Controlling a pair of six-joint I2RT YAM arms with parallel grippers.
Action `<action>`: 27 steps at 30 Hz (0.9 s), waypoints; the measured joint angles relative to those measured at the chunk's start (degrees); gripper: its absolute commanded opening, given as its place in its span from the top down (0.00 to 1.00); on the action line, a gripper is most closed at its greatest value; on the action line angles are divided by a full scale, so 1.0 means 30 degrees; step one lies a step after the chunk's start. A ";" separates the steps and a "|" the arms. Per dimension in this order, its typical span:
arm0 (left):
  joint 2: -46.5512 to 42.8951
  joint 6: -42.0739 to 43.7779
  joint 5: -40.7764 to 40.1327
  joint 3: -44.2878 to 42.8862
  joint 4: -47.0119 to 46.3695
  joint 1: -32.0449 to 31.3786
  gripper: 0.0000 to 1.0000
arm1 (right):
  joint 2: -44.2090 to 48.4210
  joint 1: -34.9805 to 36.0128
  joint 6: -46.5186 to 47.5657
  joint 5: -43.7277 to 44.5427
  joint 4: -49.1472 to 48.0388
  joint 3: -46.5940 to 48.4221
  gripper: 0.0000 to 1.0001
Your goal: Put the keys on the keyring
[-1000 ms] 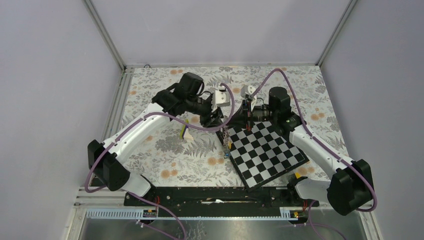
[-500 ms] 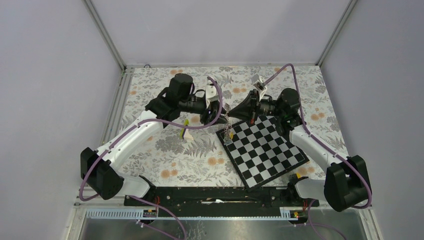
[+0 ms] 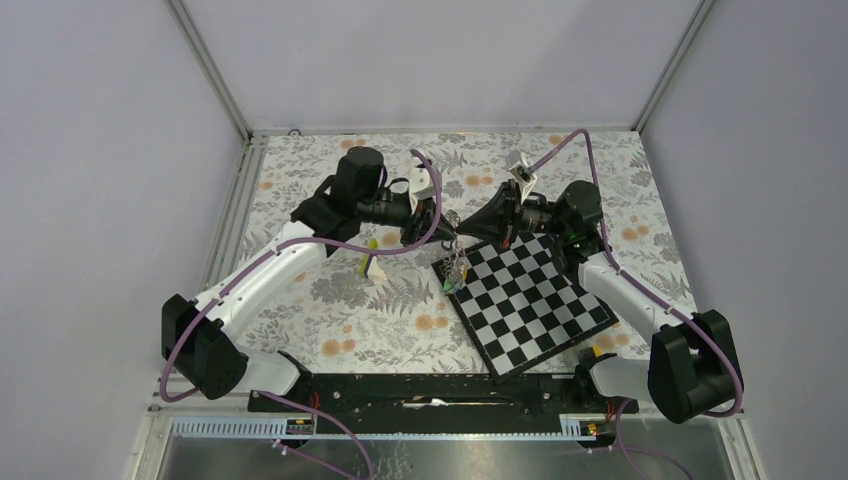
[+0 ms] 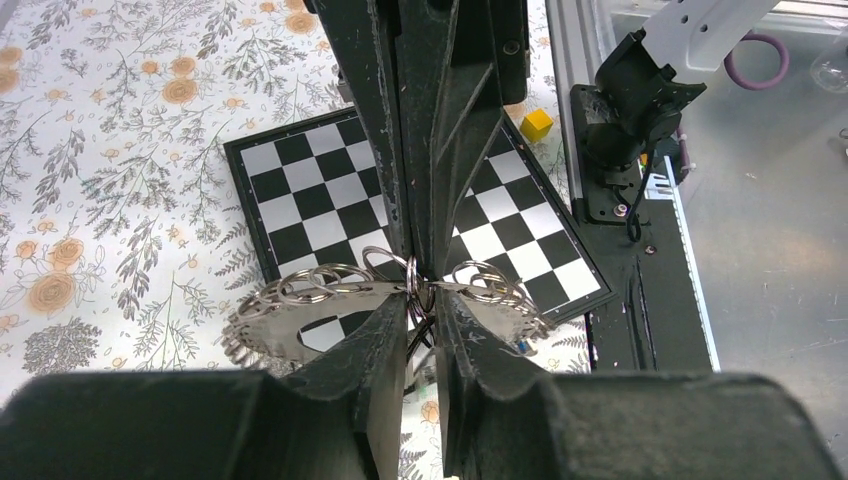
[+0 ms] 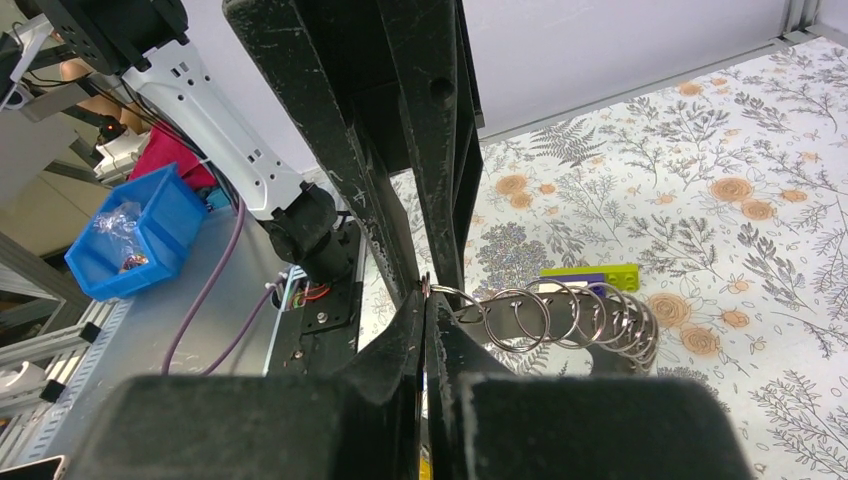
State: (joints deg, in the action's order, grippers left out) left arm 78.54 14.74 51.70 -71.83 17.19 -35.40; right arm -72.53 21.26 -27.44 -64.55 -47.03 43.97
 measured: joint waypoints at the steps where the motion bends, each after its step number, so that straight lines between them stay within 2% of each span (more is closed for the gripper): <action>1: 0.0000 -0.0029 0.0058 0.0000 -0.0022 0.0029 0.82 | 0.0000 -0.0015 0.0051 -0.0007 0.0000 -0.0007 1.00; 3: 0.0000 -0.0080 0.0226 0.0000 -0.0073 0.0117 0.86 | 0.0000 -0.0022 0.0204 -0.0007 0.0029 -0.0007 1.00; 7: 0.0000 -0.0211 0.0423 0.0036 -0.0095 0.0197 1.00 | 0.0000 -0.0058 0.0430 -0.0007 0.0087 -0.0015 1.00; 14: 0.0007 0.0627 0.0488 0.0015 0.0561 0.0226 1.00 | 0.0022 -0.0051 0.1166 -0.0270 0.0481 -0.0080 1.00; 17: 0.0015 0.1224 0.0379 -0.0087 0.1115 0.0168 0.84 | 0.0022 0.0015 0.1530 -0.0306 0.0627 -0.0182 1.00; 19: 0.0015 0.1545 0.0291 -0.0117 0.1370 0.0153 0.79 | 0.0022 0.0015 0.1625 -0.0299 0.0736 -0.0226 1.00; 27: 0.0015 0.2018 -0.0080 -0.0153 0.2127 0.0321 0.82 | 0.0036 -0.0197 0.1705 -0.0291 0.1319 -0.0342 1.00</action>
State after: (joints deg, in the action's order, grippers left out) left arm 78.59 20.80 51.46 -72.29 23.57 -34.44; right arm -72.42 20.67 -22.33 -65.43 -43.07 42.94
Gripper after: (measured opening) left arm 0.175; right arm 0.020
